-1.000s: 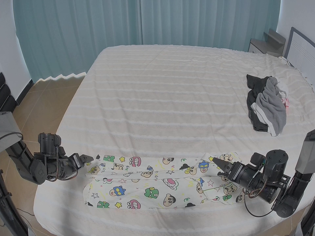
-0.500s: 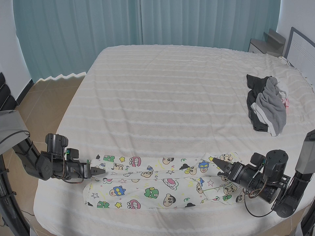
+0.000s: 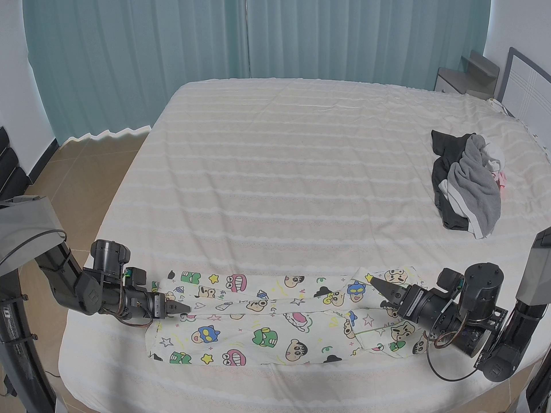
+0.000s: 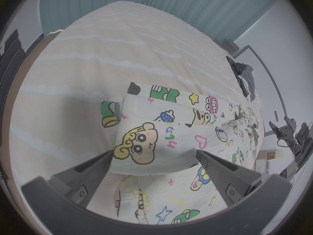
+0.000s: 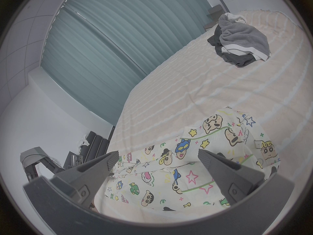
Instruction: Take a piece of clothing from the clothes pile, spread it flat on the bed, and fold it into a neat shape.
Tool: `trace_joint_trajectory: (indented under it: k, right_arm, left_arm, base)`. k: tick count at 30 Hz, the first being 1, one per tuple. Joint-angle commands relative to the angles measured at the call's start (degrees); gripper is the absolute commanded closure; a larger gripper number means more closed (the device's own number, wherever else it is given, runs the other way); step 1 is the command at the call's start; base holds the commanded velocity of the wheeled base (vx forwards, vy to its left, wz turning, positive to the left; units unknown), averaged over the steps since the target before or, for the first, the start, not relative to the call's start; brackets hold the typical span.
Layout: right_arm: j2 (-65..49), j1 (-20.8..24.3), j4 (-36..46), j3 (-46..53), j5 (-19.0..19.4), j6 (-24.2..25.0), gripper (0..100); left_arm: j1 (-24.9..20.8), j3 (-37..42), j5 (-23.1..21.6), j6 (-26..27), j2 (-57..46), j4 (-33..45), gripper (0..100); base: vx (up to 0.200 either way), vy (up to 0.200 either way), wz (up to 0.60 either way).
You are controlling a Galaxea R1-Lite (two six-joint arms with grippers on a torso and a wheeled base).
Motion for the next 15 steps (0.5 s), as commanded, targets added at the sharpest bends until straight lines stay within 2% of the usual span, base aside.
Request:
trace_joint_trajectory:
  k: [1,15]
  right_arm:
    - [0.0,0.1,-0.8,0.0,0.0,0.0,0]
    - [-0.1,0.1,-0.8,0.0,0.0,0.0,0]
  left_arm:
    - [-0.3,0.2,-0.1,0.0,0.5,0.0,0]
    - [-2.5,-1.3,0.5,-1.5,3.6,-0.3,0]
  base:
    - [0.000,0.000,0.00]
    - [0.000,0.000,0.00]
